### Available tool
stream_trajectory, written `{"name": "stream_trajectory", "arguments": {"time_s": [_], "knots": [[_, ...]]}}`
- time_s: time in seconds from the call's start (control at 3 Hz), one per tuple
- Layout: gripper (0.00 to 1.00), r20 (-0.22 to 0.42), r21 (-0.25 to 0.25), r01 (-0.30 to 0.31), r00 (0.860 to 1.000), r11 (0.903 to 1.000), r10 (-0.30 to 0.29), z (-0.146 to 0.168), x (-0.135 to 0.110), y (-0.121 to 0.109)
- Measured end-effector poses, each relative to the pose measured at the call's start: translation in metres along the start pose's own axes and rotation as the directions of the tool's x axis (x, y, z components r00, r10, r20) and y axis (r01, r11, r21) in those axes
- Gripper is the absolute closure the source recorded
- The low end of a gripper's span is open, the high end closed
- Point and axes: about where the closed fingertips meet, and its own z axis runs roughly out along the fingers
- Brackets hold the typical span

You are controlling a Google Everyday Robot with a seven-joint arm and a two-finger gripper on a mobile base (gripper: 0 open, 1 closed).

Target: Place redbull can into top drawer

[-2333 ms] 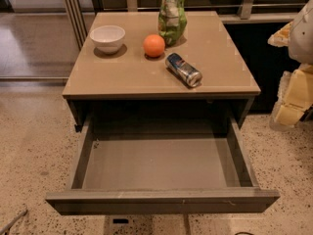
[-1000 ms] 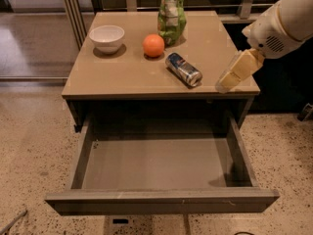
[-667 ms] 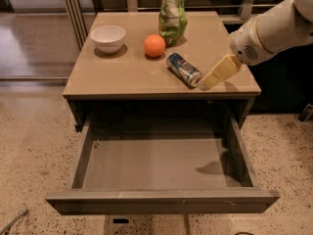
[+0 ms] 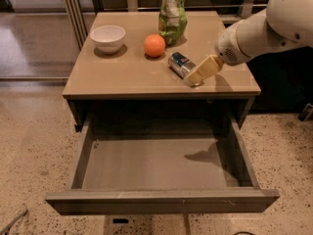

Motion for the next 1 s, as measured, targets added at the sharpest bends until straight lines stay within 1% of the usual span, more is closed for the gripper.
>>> {"name": "stream_trajectory", "arguments": {"time_s": [0.33, 0.67, 1.0], "knots": [[0.00, -0.009, 0.006, -0.001, 1.000, 1.0000, 0.001, 0.005, 0.007, 0.005], [0.00, 0.032, 0.027, -0.031, 0.999, 0.9992, 0.030, 0.021, 0.017, 0.008], [0.00, 0.068, 0.043, -0.059, 0.996, 0.9973, 0.056, 0.032, 0.020, 0.006]]}}
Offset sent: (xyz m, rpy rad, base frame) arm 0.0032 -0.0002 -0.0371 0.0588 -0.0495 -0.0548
